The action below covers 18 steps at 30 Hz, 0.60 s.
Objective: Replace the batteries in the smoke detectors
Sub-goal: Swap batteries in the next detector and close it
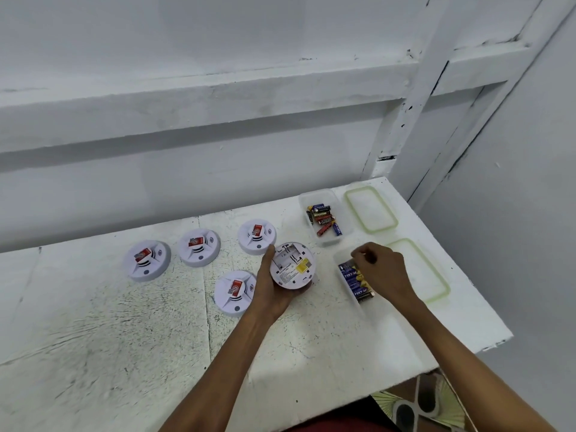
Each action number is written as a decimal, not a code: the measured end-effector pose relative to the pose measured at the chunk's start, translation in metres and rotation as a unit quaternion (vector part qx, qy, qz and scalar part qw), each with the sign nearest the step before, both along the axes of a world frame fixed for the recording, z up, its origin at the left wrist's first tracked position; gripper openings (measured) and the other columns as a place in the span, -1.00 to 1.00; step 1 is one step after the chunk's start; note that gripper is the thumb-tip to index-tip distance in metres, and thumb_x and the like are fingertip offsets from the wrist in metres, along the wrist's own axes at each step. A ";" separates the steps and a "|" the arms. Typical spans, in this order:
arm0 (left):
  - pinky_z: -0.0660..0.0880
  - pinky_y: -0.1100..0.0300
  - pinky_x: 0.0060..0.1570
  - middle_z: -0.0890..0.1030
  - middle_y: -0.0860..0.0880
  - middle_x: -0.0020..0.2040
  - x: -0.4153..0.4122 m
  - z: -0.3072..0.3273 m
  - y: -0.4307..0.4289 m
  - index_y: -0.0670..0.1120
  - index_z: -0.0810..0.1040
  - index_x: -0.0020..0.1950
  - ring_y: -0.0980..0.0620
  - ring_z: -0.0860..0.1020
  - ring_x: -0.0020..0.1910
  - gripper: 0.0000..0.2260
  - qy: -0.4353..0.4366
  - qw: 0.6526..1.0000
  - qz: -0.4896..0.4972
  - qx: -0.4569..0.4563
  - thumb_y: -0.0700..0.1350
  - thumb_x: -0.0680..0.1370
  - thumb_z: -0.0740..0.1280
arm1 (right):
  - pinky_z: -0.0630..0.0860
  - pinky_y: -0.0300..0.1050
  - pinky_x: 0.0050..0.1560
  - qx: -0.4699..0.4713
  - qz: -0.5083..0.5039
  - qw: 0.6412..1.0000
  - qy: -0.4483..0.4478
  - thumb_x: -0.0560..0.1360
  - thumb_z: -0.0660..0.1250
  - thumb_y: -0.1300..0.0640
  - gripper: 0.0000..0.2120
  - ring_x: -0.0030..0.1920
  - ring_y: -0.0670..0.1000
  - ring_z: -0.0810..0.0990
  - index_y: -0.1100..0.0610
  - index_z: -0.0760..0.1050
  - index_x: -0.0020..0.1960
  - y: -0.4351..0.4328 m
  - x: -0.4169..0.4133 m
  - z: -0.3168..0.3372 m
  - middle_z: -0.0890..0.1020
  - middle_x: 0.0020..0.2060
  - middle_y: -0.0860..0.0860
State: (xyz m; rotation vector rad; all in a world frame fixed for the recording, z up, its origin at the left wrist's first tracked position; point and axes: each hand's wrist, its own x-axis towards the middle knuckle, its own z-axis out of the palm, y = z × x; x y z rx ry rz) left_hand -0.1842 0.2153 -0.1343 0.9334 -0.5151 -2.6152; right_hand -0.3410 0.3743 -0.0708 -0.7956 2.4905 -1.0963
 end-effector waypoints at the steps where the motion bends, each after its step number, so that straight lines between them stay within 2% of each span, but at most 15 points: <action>1: 0.60 -0.05 -0.08 0.71 -0.18 0.07 -0.001 -0.001 -0.001 -0.10 0.62 0.19 -0.17 0.62 0.04 -0.58 -0.003 1.000 0.000 0.004 0.21 0.58 0.28 | 0.40 -0.46 -0.42 0.024 -0.006 1.000 -0.006 0.53 0.34 0.14 -0.91 -0.40 -0.17 0.59 0.06 0.61 -0.12 0.007 -0.003 -0.003 0.67 -0.35 -0.07; 3: 0.56 -0.07 -0.02 0.70 -0.20 0.07 -0.003 -0.001 -0.001 -0.11 0.61 0.20 -0.19 0.60 0.05 -0.57 -0.005 1.000 -0.001 0.024 0.21 0.58 0.30 | 0.38 -0.39 -0.46 0.068 -0.020 0.997 -0.019 0.50 0.36 0.10 -0.94 -0.43 -0.15 0.57 0.09 0.57 -0.11 0.020 -0.007 -0.009 0.65 -0.37 -0.01; 7: 0.46 -0.17 0.13 0.66 -0.25 0.17 -0.009 -0.002 0.002 -0.13 0.61 0.23 -0.28 0.54 0.15 -0.54 0.004 0.999 -0.012 0.053 0.16 0.48 0.39 | 0.39 -0.21 -0.40 0.161 -0.031 0.986 -0.004 0.47 0.39 0.06 -0.86 -0.27 -0.01 0.58 0.12 0.49 -0.12 0.034 -0.006 -0.023 0.60 -0.23 0.07; 11: 0.45 -0.19 0.14 0.61 -0.27 0.25 -0.013 -0.005 0.005 -0.13 0.61 0.23 -0.30 0.51 0.20 -0.54 0.026 0.997 -0.016 0.072 0.14 0.46 0.41 | 0.42 -0.15 -0.36 0.269 0.004 0.962 0.044 0.51 0.31 0.12 -0.85 -0.19 0.08 0.57 0.21 0.44 -0.11 0.031 -0.003 -0.035 0.55 -0.19 0.11; 14: 0.49 -0.19 0.11 0.60 -0.28 0.27 -0.014 -0.006 0.004 -0.14 0.60 0.25 -0.31 0.51 0.19 -0.54 0.031 0.996 -0.013 0.081 0.14 0.48 0.39 | 0.20 -0.21 -0.47 0.324 0.018 0.944 0.064 0.58 0.25 0.16 -0.75 -0.18 0.04 0.47 0.15 0.27 -0.23 0.029 0.001 -0.047 0.39 -0.27 0.02; 16: 0.50 -0.20 0.09 0.60 -0.28 0.28 -0.014 -0.006 0.003 -0.14 0.59 0.28 -0.32 0.52 0.18 -0.52 0.030 0.996 -0.011 0.080 0.15 0.49 0.38 | 0.11 -0.22 -0.48 0.350 0.028 0.932 0.094 0.60 0.21 0.18 -0.82 -0.18 0.02 0.43 0.16 0.30 -0.15 0.027 0.004 -0.051 0.37 -0.24 0.00; 17: 0.50 -0.20 0.09 0.60 -0.29 0.28 -0.014 -0.005 0.002 -0.14 0.59 0.29 -0.33 0.53 0.17 -0.52 0.028 0.996 -0.008 0.081 0.16 0.50 0.37 | 0.10 -0.21 -0.48 0.355 0.035 0.928 0.106 0.61 0.20 0.18 -0.91 -0.18 0.02 0.41 0.19 0.35 -0.04 0.025 0.006 -0.049 0.42 -0.19 0.02; 18: 0.50 -0.20 0.08 0.60 -0.29 0.27 -0.013 -0.004 0.001 -0.14 0.59 0.29 -0.33 0.53 0.16 -0.52 0.028 0.996 -0.007 0.082 0.16 0.52 0.35 | 0.12 -0.21 -0.48 0.355 0.036 0.927 0.118 0.61 0.20 0.18 -0.92 -0.18 0.02 0.41 0.20 0.37 0.05 0.023 0.006 -0.047 0.47 -0.14 0.06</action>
